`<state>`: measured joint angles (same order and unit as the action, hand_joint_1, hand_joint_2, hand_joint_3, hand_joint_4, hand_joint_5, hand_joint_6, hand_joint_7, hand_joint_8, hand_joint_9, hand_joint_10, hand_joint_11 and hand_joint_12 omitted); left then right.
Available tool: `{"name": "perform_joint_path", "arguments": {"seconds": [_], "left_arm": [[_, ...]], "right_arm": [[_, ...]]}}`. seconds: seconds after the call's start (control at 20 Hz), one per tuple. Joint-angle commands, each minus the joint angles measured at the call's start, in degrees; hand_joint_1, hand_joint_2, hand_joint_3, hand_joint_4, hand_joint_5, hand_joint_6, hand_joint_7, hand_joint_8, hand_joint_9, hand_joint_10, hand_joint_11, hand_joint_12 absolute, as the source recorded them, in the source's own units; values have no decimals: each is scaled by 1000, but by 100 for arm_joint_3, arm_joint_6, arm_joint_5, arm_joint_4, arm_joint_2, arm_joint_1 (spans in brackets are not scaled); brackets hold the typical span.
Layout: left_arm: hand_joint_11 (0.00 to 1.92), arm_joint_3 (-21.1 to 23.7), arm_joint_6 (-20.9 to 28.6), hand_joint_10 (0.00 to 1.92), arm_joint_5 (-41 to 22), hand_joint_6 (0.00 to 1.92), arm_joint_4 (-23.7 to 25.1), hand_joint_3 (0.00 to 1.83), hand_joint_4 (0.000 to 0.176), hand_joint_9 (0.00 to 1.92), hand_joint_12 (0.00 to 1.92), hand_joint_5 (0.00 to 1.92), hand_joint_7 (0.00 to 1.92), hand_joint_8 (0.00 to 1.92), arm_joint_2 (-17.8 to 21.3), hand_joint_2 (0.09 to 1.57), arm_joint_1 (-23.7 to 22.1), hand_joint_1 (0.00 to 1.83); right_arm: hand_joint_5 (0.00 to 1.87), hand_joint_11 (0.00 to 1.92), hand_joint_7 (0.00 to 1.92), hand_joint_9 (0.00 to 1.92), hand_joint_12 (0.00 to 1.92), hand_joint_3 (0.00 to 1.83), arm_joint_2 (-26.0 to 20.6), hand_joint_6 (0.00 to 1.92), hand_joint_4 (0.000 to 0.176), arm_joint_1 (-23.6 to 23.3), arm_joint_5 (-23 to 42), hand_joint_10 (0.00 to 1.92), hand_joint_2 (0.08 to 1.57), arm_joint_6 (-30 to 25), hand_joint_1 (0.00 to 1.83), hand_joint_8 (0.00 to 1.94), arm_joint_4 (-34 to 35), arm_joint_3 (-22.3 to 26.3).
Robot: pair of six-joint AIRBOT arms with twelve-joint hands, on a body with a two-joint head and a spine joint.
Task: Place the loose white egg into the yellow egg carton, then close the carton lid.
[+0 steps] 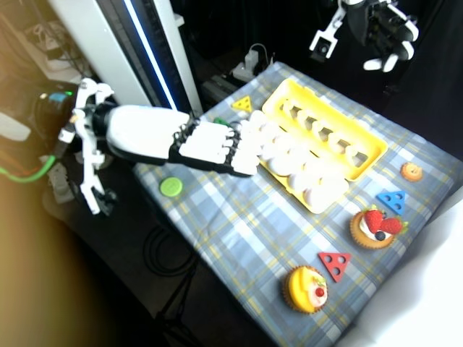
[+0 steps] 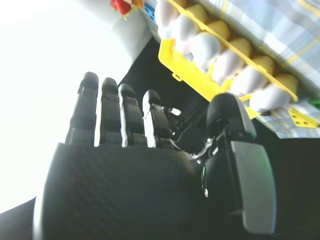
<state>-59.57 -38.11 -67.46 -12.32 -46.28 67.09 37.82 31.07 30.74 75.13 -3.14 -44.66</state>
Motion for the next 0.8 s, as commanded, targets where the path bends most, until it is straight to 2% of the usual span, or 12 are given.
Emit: {"name": "perform_joint_path", "arguments": {"seconds": [0.0,0.1,0.15,0.2,0.25,0.3,0.35,0.45,0.55,0.6,0.7,0.75], "left_arm": [[0,-70,161,708,-497,0,-122,0,77,0,1921,0,0,0,-33,1286,-28,0],[0,-157,272,658,-284,0,-102,0,74,0,1908,0,0,0,-127,1264,-19,0],[0,-186,307,617,-197,0,-91,0,76,0,1885,0,0,0,-166,1256,-11,0],[0,-218,353,580,-106,0,-75,0,56,0,1909,0,0,0,-216,1273,6,0],[0,-244,397,624,-55,0,-57,0,53,0,1919,0,0,0,-264,1276,19,0],[0,-266,430,707,15,0,-51,0,82,0,1837,0,0,0,-319,1251,34,0],[0,-290,465,761,77,0,-45,0,86,0,1810,0,0,0,-376,1226,51,0],[17,-376,641,760,186,0,4,9,95,0,1775,0,0,0,-512,1286,93,0],[1,-416,725,668,363,0,112,5,74,0,1691,0,0,0,-586,1292,94,31],[0,-428,768,567,418,0,163,0,76,11,1635,0,0,0,-605,1255,94,45],[0,-500,1032,396,542,0,401,0,51,58,1575,0,0,0,-661,1258,91,40],[37,-514,1113,384,574,0,497,0,41,118,1566,0,0,0,-659,1257,85,7]], "right_arm": [[0,0,0,0,0,0,-112,0,79,-10,847,0,1276,28,279,0,91,19],[0,0,0,0,0,0,-211,0,95,71,938,0,1260,28,274,0,142,72],[0,0,0,0,0,0,-227,0,76,89,954,0,1259,28,262,0,156,79],[0,0,0,0,0,0,-228,0,38,96,963,0,1251,29,256,0,166,78],[0,0,0,0,0,0,-228,0,23,96,973,0,1251,29,254,0,174,78],[0,0,0,0,0,0,-225,0,11,96,988,0,1248,29,254,0,181,76],[0,0,0,0,0,0,-223,0,0,96,1002,0,1251,29,257,0,185,75],[0,0,0,0,0,0,-221,0,10,98,1014,0,1260,29,247,0,205,74],[0,0,0,0,0,0,-213,0,1,102,1031,0,1262,29,228,0,217,72],[0,0,0,0,0,0,-208,0,0,102,1034,0,1262,29,237,0,217,71],[0,0,0,0,0,0,-201,0,0,102,1034,0,1264,29,238,0,226,66],[0,0,0,0,0,2,-198,0,11,102,1034,0,1272,29,221,0,226,64]]}}
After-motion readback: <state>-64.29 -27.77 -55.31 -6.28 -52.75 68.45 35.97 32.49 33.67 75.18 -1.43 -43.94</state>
